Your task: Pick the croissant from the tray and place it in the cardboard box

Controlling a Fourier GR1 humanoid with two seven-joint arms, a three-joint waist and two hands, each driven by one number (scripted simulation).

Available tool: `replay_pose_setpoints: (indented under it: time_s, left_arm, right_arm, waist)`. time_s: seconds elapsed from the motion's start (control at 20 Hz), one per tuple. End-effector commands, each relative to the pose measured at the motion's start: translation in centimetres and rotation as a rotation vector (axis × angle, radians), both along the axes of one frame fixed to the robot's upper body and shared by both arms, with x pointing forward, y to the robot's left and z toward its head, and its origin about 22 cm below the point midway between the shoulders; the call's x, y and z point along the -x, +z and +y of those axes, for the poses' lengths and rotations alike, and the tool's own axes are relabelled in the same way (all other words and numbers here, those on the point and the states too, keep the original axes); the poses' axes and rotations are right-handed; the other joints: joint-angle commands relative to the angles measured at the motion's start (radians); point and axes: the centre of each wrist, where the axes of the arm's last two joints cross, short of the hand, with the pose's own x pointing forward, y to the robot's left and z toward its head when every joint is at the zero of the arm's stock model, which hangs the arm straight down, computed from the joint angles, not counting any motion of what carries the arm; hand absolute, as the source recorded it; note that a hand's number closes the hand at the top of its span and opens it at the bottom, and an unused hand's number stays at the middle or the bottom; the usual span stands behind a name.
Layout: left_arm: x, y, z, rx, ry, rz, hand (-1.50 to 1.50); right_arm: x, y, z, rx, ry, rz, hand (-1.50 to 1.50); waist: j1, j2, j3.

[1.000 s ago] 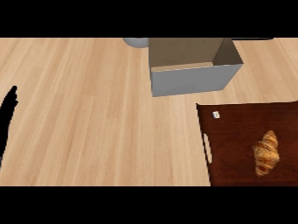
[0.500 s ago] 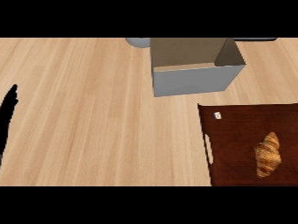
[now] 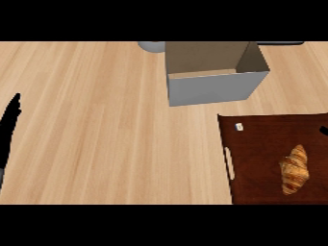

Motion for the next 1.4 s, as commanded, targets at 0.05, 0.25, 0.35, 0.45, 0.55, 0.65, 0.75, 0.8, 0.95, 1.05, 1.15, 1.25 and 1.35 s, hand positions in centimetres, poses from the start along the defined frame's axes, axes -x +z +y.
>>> replay_pose_setpoints:
  time_s: [0.05, 0.25, 0.35, 0.45, 0.55, 0.65, 0.75, 0.8, 0.95, 1.05, 1.15, 1.25, 1.35]
  left_arm:
    - [0.7, -0.1, -0.7, 0.003, 0.006, -0.001, 0.00]
    - [0.2, 0.5, 1.4, -0.009, 0.000, 0.011, 0.00]
    - [-1.2, 1.3, 0.8, -0.014, 0.011, 0.006, 0.00]
    - [-0.2, -0.3, -0.8, -0.004, 0.000, 0.007, 0.00]
    - [0.9, -0.1, 0.2, -0.006, 0.016, 0.014, 0.00]
    - [1.5, 0.9, 0.9, 0.005, 0.020, -0.003, 0.00]
    - [-0.2, 0.6, -0.2, -0.014, 0.011, 0.001, 0.00]
    - [-1.0, -0.4, -0.9, 0.001, -0.010, 0.012, 0.00]
    - [1.0, 0.8, -0.8, -0.022, 0.003, -0.007, 0.00]
    - [-0.4, 2.2, -0.6, 0.000, -0.004, -0.015, 0.00]
    - [-0.2, -0.8, 1.3, 0.005, 0.008, -0.004, 0.00]
    - [-0.1, 1.3, -0.1, -0.022, 0.004, -0.008, 0.00]
    - [2.6, -0.2, -0.3, 0.011, 0.006, 0.008, 0.00]
  right_arm:
    - [-2.6, 0.5, 2.9, 0.069, -0.012, 0.038, -1.50]
    - [-1.9, -1.5, 3.0, 0.080, 0.015, 0.062, -1.50]
    - [-2.2, -1.2, 1.9, 0.064, 0.010, 0.063, -1.50]
    - [-3.3, -2.1, 3.4, 0.058, 0.006, 0.059, -1.50]
    - [-2.4, -1.4, 2.6, 0.064, 0.014, 0.072, -1.50]
    - [-1.4, -1.1, 2.7, 0.034, 0.015, 0.054, -1.50]
    - [-1.3, -2.1, 3.1, 0.019, 0.047, 0.041, -1.50]
    - [-2.1, -1.8, 3.8, 0.006, 0.053, 0.045, -1.50]
    - [-0.8, -0.2, 4.4, -0.017, 0.097, 0.057, -1.50]
    - [-2.9, 0.1, 6.4, -0.017, 0.104, 0.020, -1.50]
    - [-0.8, -2.2, 6.3, -0.027, 0.114, 0.009, -1.50]
    - [-0.9, 0.7, 5.4, -0.009, 0.127, 0.020, -1.50]
    - [-1.4, -0.7, 8.5, 0.002, 0.099, 0.046, -1.50]
  waist:
    - [0.000, -0.001, 0.001]
    - [-0.005, -0.001, 0.001]
    - [-0.007, 0.000, 0.001]
    - [-0.003, 0.000, 0.001]
    - [-0.004, -0.001, 0.001]
    - [-0.005, -0.002, 0.001]
    - [-0.008, -0.001, 0.001]
    - [-0.009, 0.000, 0.001]
    - [-0.009, -0.003, 0.001]
    - [-0.006, -0.002, 0.001]
    - [-0.011, 0.000, 0.000]
    - [-0.009, -0.002, 0.001]
    - [-0.003, -0.002, 0.001]
